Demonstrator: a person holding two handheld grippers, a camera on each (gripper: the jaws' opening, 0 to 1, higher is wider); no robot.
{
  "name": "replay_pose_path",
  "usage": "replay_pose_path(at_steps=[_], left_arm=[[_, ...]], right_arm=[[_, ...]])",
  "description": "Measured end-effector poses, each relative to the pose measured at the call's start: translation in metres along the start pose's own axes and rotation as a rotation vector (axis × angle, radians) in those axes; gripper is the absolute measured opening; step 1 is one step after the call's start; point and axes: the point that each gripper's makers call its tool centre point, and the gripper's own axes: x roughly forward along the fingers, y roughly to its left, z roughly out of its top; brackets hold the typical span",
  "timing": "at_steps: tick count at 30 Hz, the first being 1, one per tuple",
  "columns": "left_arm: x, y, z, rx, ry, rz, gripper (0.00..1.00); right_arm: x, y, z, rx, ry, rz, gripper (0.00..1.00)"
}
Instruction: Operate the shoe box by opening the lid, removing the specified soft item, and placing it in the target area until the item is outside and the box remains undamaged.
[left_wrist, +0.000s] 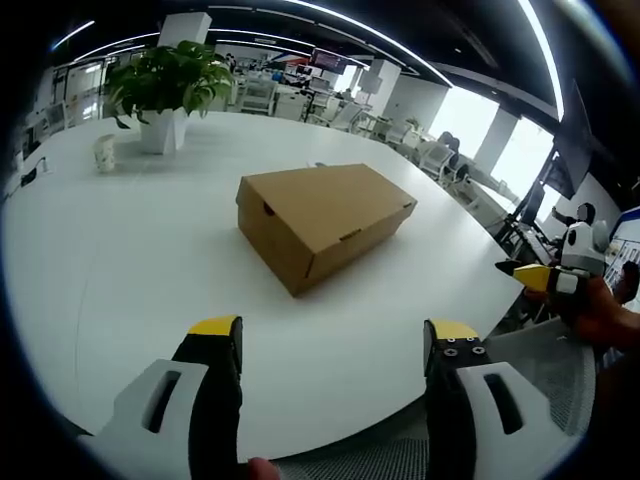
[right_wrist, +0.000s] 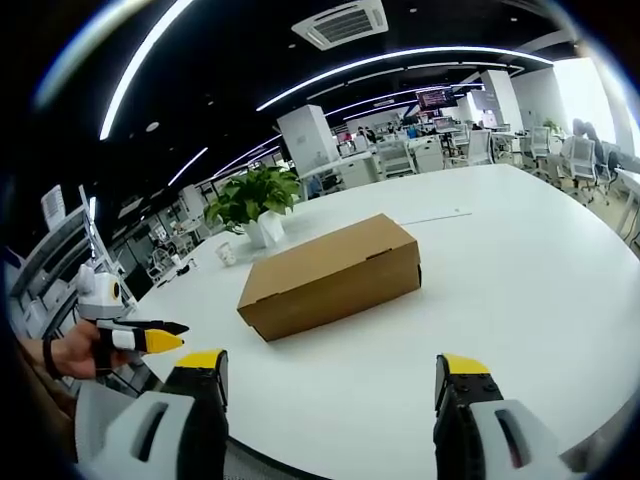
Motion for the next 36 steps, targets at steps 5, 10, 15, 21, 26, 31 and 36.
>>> replay_pose_path(at_steps=[5,10,15,21,26,31,36], left_arm=[[0.0002,-0.0002,-0.0004,0.002,0.004,0.001,0.73],[0.0001,0.0001,-0.0007,0.004,0.005,0.003,0.73],[-0.0003,0.0019,0.0003,-0.001,0.001,0.009,0.73],[-0.0002,0.003,0.0005,-0.004,0.0,0.014,0.73],[-0.0011,0.004,0.0012,-0.012,-0.004,0.019,0.73],[-0.0001,0.0041,0.0009,-0.009,-0.001,0.019,0.73],[0.0024,0.0044,0.0007,-0.005,0.007,0.018,0.73]], right_arm=[[-0.0004,-0.0013,0.0007,0.004,-0.005,-0.002,0.85],[-0.0006,-0.0011,0.0013,0.007,-0.007,-0.001,0.84],[0.0009,0.0003,-0.0002,0.001,0.003,0.005,0.84],[0.0014,0.0016,-0.0009,0.002,0.006,0.015,0.84],[0.003,0.0044,-0.0035,-0.011,0.022,0.025,0.84],[0.0038,0.0044,-0.0029,-0.012,0.026,0.029,0.83],[0.0057,0.0028,0.0028,-0.082,0.058,0.028,0.83]])
